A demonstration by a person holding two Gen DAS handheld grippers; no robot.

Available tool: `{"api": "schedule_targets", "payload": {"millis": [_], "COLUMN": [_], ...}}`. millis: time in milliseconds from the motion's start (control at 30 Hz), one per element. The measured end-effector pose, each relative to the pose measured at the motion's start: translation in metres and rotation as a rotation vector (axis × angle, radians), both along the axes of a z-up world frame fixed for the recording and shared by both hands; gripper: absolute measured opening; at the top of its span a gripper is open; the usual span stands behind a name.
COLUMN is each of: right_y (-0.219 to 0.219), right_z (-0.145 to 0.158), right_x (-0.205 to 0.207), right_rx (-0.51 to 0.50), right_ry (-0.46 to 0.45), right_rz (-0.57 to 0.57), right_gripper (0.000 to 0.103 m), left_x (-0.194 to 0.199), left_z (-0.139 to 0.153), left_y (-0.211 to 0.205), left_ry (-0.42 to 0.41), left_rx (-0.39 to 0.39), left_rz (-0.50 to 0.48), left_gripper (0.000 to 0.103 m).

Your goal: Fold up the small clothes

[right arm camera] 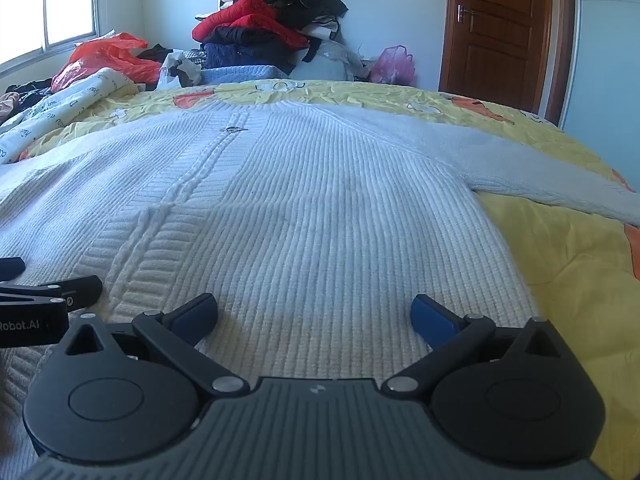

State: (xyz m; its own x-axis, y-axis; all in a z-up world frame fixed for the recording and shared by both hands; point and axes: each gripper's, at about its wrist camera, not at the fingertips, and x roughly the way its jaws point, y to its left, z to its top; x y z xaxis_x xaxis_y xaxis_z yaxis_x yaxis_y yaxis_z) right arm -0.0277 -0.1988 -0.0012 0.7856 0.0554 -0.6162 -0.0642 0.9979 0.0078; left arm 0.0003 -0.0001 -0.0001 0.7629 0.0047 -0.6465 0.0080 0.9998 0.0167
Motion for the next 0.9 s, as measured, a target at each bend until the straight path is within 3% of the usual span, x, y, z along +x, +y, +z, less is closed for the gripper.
{"api": "schedule_targets", "payload": {"millis": [900], "right_y": [0.0001], "right_z": [-0.0001], "right_x": [0.0001], "right_rx": [0.002], "right_ry": [-0.001], "right_rz": [0.000], "right_gripper": [0.103], "left_x": [0.0064], "left_z": [0.0044], "left_y": [0.0008], "left_ry": [0.019], "left_rx": [0.006], "left_rz": [0.006], "left_gripper": [0.103]}}
